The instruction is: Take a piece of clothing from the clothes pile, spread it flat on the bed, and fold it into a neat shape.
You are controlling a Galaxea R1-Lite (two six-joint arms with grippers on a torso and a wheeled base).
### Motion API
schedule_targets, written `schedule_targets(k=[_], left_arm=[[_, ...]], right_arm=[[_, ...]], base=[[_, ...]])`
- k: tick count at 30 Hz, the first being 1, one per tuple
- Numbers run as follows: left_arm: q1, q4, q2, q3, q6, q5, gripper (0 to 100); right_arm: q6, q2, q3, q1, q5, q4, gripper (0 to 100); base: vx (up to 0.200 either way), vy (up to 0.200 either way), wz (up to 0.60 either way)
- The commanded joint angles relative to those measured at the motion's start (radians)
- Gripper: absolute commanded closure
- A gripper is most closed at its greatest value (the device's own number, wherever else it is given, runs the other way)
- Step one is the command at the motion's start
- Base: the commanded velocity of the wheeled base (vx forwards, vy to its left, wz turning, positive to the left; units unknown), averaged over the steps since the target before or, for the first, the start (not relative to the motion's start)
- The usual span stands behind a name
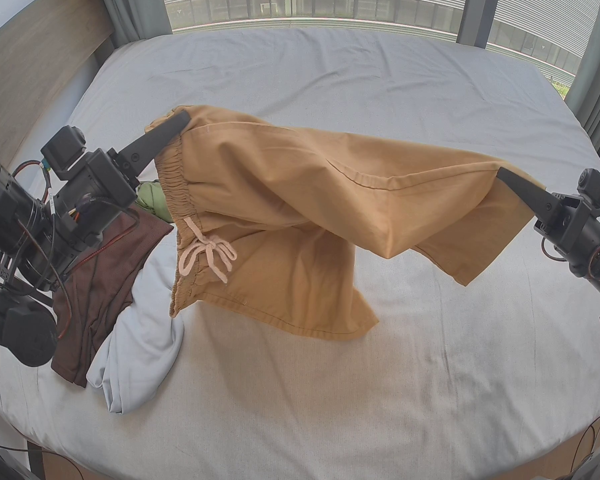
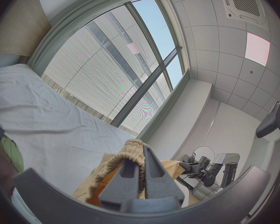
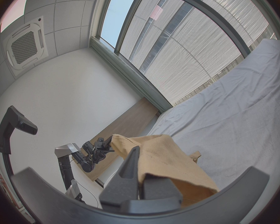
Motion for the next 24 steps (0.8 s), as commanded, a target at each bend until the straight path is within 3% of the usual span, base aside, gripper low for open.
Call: schedule_targets(k=[1,24], left_arm=[[0.030,0.000,-0.016,0.009,-0.003,0.000,100],[0.125,0.000,-0.016,0.009,-0.008,-0.032,100]], right_arm=[[0.001,-0.010,-0.012,-0.013,0.000,-0.001,100],[0.040,-0.022,-0.062,-0.133,0.002,-0.001,100]], base=[[0.000,0.000,0.00],[0.000,0.000,0.00]])
